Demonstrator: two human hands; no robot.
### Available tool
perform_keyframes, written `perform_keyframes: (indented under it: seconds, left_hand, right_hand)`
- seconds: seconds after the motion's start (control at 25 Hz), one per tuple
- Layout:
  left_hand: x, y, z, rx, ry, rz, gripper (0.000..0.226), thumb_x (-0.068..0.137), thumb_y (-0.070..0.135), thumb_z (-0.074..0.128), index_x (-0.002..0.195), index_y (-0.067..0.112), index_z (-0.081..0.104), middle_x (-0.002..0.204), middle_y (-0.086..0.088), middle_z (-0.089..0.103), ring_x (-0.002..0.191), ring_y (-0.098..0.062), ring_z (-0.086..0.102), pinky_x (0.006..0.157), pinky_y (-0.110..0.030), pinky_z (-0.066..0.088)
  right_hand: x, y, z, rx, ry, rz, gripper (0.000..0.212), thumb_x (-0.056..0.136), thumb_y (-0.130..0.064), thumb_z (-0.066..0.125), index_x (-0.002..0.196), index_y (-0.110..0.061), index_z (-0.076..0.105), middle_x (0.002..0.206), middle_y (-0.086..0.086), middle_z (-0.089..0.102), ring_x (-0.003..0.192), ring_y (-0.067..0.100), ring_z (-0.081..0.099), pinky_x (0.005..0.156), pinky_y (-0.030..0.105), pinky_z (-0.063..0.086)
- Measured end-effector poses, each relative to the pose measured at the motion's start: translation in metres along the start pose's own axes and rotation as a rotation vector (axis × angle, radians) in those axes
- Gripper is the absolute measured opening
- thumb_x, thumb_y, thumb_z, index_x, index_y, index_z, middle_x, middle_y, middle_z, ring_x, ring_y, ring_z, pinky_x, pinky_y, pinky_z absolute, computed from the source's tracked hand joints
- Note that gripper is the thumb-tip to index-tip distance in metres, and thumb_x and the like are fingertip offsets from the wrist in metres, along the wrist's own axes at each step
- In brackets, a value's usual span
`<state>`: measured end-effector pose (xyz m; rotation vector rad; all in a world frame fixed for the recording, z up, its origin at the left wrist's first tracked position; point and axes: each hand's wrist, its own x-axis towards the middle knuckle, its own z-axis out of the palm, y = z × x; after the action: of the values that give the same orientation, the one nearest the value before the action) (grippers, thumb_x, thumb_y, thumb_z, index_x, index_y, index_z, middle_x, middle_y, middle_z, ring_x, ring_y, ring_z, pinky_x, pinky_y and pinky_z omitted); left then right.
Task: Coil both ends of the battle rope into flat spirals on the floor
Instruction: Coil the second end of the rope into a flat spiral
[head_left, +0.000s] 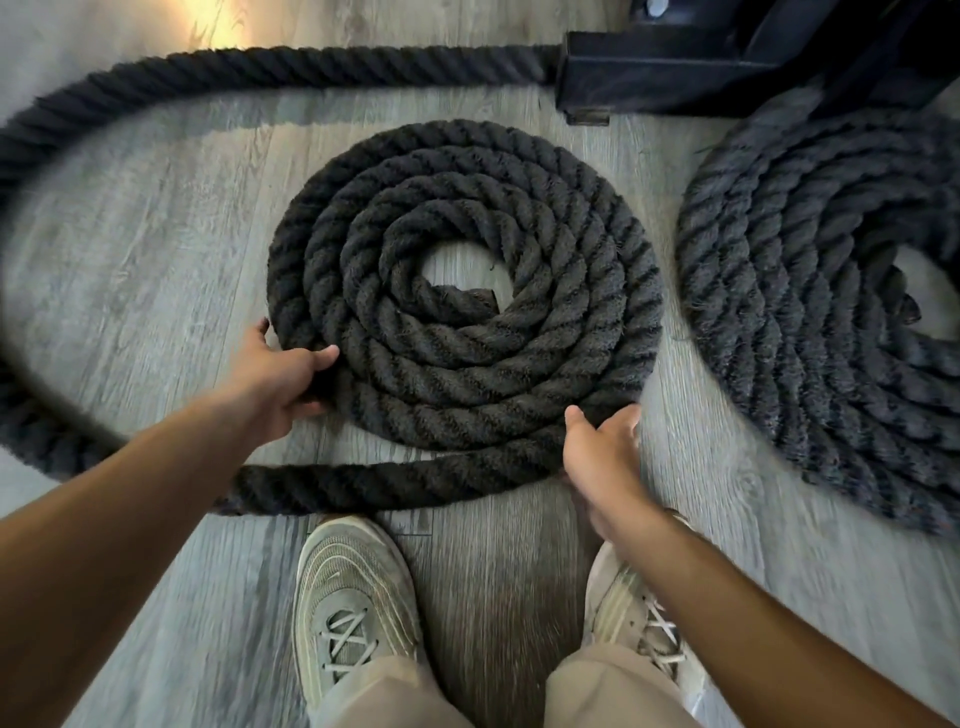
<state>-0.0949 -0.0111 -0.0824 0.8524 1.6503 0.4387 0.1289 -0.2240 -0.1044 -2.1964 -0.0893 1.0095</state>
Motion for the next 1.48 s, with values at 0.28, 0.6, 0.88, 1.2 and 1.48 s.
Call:
perform_keyframes:
  seconds: [0.28,0.6,0.88,1.2,1.48]
  left_hand:
    - [-0.037,-0.042,0.050,-0.127,-0.018,-0.068,0.088,0.070,0.013,0.091,0.133,0.030,0.031,0.134,-0.002,0.053,0.105,-0.032,0.065,0.059,-0.048,0.062]
    - [0.000,0.003,0.022,-0.107,0.094,0.036,0.075,0.087,0.034,0.074,0.149,0.025,0.034,0.132,-0.006,0.059,0.106,-0.025,0.066,0.058,-0.036,0.061]
    - [0.008,0.004,0.013,-0.056,0.096,0.163,0.078,0.092,0.008,0.069,0.153,0.036,0.030,0.109,0.003,0.063,0.093,-0.014,0.068,0.050,-0.024,0.058]
    - [-0.042,-0.034,0.049,-0.196,0.165,0.025,0.092,0.076,0.003,0.079,0.147,0.032,0.028,0.123,-0.002,0.061,0.102,-0.025,0.064,0.047,-0.028,0.055]
    - [-0.039,-0.028,0.051,0.007,0.286,0.023,0.120,0.066,0.017,0.089,0.155,0.041,0.012,0.154,-0.018,0.034,0.128,-0.035,0.049,0.100,-0.054,0.051]
  right_hand:
    - [0.064,-0.049,-0.054,0.149,0.115,-0.097,0.063,0.095,-0.047,0.065,0.149,-0.023,0.044,0.142,0.002,0.057,0.127,0.027,0.057,0.107,0.046,0.047]
    - [0.000,0.001,-0.009,0.090,0.132,-0.113,0.064,0.096,-0.050,0.059,0.150,-0.023,0.038,0.140,0.004,0.052,0.110,0.020,0.058,0.088,0.030,0.045]
    - [-0.007,0.014,0.008,0.206,0.013,0.003,0.070,0.099,-0.045,0.056,0.157,-0.019,0.027,0.156,0.010,0.043,0.137,0.038,0.048,0.111,0.056,0.041]
    - [0.067,-0.045,-0.039,0.239,0.078,-0.122,0.045,0.100,-0.025,0.057,0.145,-0.026,0.050,0.139,0.003,0.060,0.124,0.028,0.058,0.109,0.046,0.046]
    - [0.077,-0.059,-0.046,0.054,0.174,-0.183,0.066,0.096,-0.047,0.061,0.155,-0.028,0.037,0.154,0.007,0.045,0.134,0.032,0.050,0.102,0.037,0.043]
